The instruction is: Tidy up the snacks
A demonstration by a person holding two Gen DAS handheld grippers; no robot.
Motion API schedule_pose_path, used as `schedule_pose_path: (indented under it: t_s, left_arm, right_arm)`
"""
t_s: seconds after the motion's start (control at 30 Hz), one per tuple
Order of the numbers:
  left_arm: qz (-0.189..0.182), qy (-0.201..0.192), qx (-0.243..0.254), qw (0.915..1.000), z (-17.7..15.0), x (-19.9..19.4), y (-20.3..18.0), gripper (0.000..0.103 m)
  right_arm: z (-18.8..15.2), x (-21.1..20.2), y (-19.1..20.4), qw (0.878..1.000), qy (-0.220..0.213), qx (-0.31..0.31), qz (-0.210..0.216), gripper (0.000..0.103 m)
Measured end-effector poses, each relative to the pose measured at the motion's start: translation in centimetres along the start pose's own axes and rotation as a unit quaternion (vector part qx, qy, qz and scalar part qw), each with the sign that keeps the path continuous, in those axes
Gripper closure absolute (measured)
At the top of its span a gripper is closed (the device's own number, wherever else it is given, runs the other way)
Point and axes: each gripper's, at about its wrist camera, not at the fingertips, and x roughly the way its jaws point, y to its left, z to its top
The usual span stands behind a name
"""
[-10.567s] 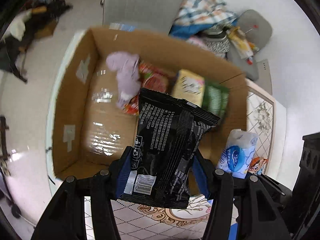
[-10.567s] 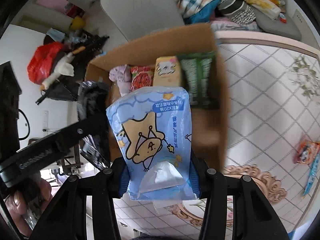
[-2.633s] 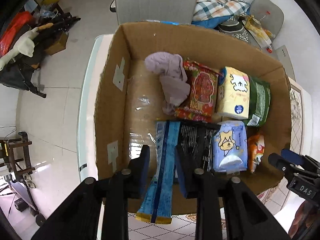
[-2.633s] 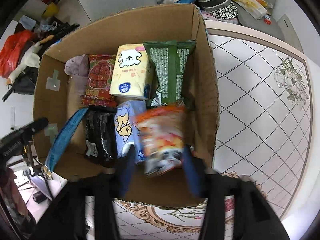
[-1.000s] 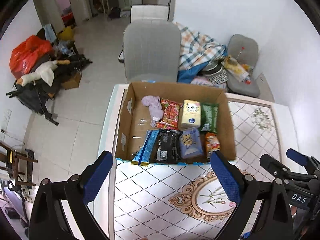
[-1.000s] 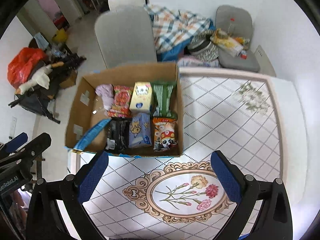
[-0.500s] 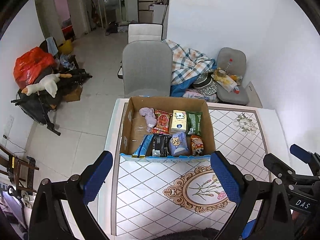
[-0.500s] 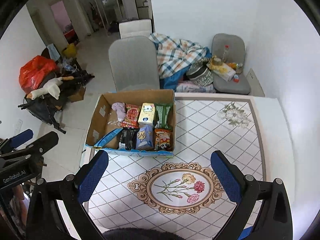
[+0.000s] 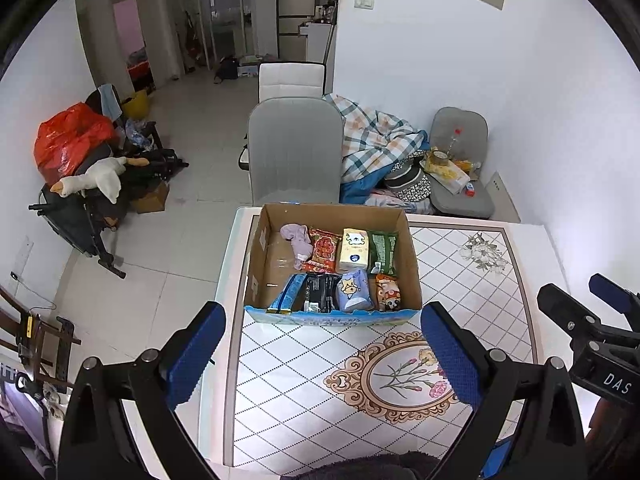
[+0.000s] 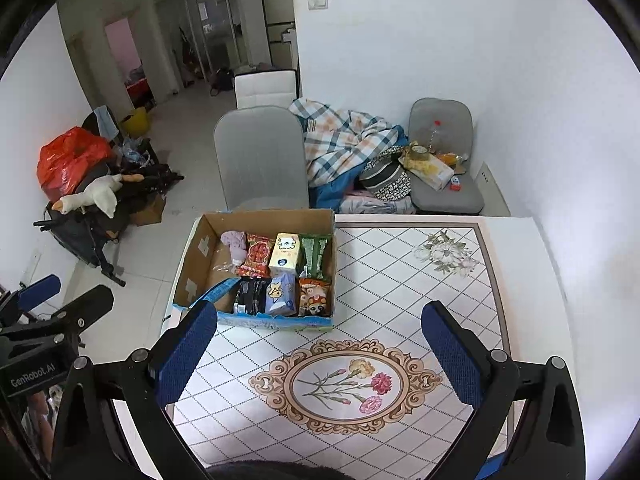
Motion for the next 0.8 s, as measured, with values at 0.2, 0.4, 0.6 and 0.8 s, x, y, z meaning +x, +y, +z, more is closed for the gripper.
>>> schedule_pose_path:
  t_s: [0.2,0.4,0.6,0.8]
  left_arm:
    - [0.003,0.001,0.002,1.0000,-0.4,-0.6,-0.2,0.003]
    - [0.005,-0.001,0.000,1.0000,-0.5,-0.8,-0.4,0.003]
    - [0.006,-0.003,0.001,1.0000,-0.7,-1.2,-0.2,0.003]
    - [0.006,-0.005,0.000,1.0000,-0.7,-1.3,-0.3,0.003]
  right_arm:
    - [-0.1,-0.1,0.1,1.000,0.000,-0.005,-0.002,0.000]
    - [-0.3,-0.5,0.1,1.000,-0.005,-0.007,-0.005,0.000]
    - [-0.4,-1.0,-0.1,1.000,-0.010,-0.007,-0.009,0.000]
    - [-0.5,-1.2,-0.3,1.000,-0.013,-0.006,-0.012,0.000]
